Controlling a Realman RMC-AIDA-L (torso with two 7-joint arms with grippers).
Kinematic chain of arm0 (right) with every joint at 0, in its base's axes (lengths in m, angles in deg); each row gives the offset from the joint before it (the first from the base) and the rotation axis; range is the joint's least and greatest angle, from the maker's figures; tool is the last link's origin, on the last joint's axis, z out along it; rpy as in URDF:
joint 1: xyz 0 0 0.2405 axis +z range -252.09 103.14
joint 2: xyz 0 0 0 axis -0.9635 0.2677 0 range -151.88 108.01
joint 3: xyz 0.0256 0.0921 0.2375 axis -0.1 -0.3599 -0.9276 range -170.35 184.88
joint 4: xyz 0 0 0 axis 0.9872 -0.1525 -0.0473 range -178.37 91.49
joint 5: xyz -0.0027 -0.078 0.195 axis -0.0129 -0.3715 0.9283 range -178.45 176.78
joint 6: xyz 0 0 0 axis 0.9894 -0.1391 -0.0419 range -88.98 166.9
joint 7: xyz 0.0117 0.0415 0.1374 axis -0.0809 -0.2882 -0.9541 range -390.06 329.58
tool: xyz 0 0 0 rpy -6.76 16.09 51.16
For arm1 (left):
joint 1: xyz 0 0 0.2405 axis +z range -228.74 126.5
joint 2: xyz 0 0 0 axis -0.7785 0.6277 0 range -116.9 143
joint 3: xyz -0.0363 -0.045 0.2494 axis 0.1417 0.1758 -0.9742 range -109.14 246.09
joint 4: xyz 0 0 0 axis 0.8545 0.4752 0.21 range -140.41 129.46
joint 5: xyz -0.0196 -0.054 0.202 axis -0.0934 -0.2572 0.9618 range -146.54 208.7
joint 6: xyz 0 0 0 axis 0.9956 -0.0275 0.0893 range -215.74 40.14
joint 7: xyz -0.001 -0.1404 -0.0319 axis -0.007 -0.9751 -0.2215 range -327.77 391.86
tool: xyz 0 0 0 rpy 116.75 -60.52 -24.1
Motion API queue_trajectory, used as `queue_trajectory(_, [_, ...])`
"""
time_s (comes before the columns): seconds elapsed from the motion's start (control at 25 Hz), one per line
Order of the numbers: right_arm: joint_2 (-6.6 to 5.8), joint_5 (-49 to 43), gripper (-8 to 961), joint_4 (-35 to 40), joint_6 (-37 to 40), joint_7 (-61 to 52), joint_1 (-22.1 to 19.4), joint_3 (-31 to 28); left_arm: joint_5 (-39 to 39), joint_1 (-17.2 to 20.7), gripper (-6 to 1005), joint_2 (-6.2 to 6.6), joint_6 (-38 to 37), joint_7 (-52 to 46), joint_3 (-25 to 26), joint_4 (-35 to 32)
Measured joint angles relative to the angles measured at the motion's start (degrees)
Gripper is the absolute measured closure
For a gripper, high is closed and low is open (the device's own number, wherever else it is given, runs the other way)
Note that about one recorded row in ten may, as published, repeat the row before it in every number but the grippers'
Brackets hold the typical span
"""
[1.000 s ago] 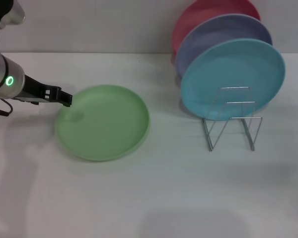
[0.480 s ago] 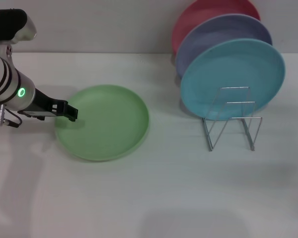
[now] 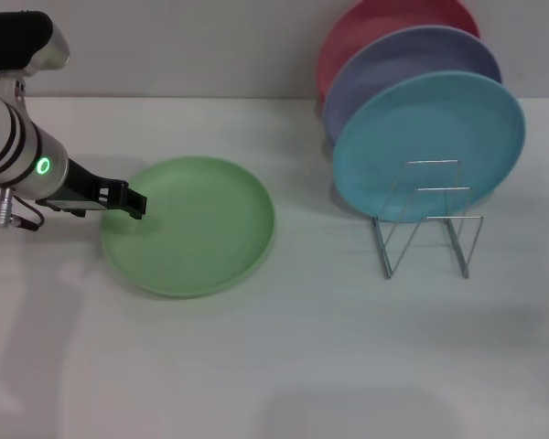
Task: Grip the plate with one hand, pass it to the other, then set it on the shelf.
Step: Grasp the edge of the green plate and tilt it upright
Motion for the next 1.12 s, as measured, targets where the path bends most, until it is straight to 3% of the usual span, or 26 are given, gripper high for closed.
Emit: queue_trajectory(1.12, [-0.11,-0.05,436,-0.16,-0.01,0.40,0.64,0.00,-0.08,-1.22,228,0.08,-1.17,-0.62,-1.60,2.18])
